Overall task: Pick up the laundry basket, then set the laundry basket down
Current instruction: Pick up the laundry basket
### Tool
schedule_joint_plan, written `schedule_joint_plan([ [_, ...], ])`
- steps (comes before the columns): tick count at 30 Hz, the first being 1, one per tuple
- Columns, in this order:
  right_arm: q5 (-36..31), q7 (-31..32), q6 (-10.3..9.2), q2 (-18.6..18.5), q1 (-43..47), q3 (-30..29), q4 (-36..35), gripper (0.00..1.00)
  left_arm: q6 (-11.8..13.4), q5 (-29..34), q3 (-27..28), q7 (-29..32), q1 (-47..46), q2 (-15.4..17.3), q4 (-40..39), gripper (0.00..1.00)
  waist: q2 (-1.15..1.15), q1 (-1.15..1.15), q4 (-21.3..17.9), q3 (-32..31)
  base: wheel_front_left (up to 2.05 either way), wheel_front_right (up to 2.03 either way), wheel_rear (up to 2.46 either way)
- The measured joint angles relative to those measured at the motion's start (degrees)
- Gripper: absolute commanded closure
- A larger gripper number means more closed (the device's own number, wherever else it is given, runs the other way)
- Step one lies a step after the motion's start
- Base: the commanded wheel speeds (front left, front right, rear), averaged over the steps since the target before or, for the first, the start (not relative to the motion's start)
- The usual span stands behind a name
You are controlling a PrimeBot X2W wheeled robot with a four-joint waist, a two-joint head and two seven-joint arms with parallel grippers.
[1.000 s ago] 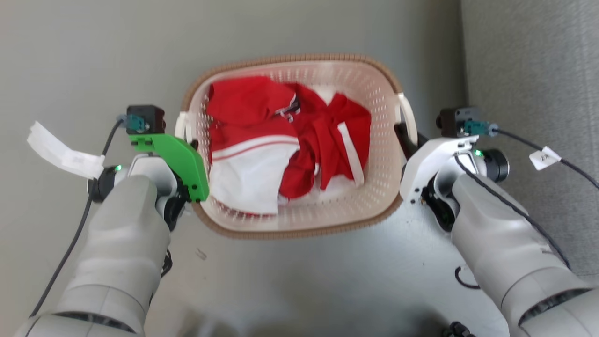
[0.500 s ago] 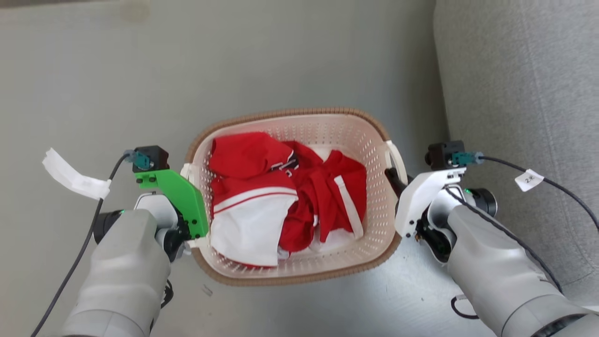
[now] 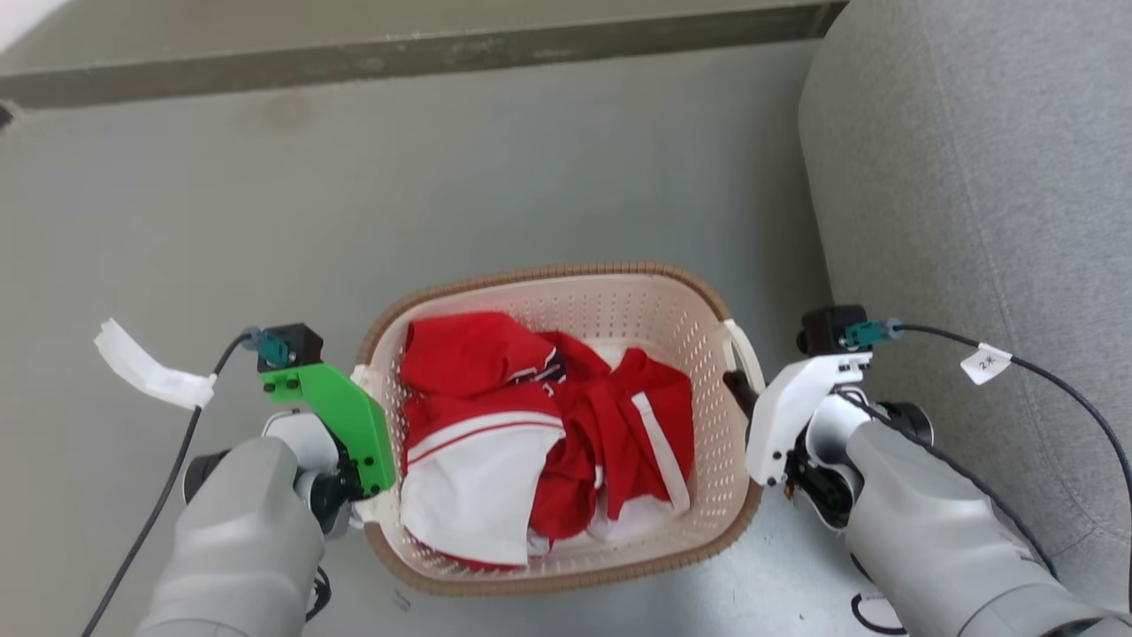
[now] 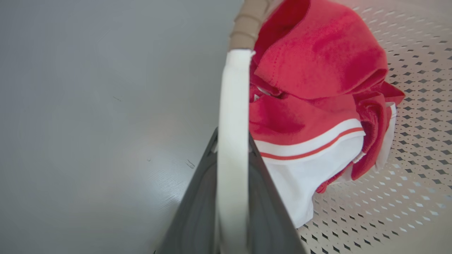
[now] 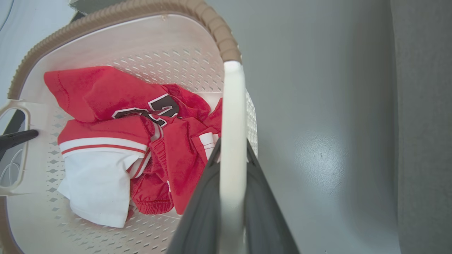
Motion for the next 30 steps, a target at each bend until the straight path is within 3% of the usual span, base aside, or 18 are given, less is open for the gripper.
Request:
schedule_joint_plan([
  [30,7.44,7.99,0.01,0.16,8.08,3.24,1.47,1.00,0.00,-3.71,-1.88,5.91,7.96,0.03,0.36,1.00,0.00,0.00,-0.84,-14.09,0.00,0.00,0.00],
])
